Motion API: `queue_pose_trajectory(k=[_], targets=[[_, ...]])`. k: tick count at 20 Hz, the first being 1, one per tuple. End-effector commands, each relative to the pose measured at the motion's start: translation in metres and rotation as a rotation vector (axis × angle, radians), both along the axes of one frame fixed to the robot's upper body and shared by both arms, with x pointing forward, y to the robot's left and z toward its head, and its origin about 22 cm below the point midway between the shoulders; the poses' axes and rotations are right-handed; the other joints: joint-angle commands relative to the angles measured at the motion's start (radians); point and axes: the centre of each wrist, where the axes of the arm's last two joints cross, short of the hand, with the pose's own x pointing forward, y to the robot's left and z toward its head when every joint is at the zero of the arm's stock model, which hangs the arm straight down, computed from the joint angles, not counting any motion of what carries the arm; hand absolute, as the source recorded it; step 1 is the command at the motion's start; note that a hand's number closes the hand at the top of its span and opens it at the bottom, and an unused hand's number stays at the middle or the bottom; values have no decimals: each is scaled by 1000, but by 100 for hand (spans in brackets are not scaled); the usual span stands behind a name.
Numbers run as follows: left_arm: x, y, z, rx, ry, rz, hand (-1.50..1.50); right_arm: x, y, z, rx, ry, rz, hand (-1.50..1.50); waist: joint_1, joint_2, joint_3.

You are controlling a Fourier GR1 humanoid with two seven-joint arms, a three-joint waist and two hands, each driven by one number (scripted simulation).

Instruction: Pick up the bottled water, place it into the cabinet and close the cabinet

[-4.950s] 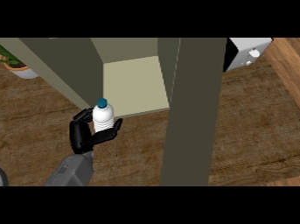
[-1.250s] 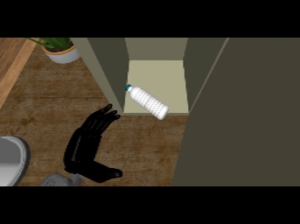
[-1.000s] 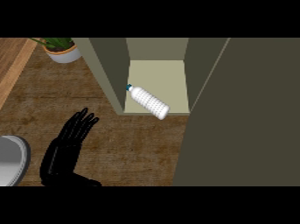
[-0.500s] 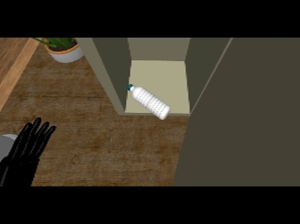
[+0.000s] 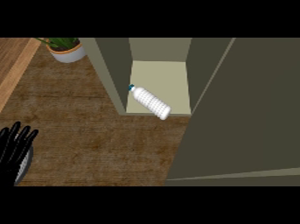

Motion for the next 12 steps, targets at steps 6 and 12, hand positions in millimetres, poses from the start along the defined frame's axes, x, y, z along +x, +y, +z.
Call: queue_pose_trajectory(k=[6,12], targets=[[1,9,31,-1,-15,-24,-150,-16,108,22,-38,-164,-40,150,6,4,1],[-3,22,51,-1,-20,-32,-150,-3,159,30,-41,-85,-130,150,19,15,4]])
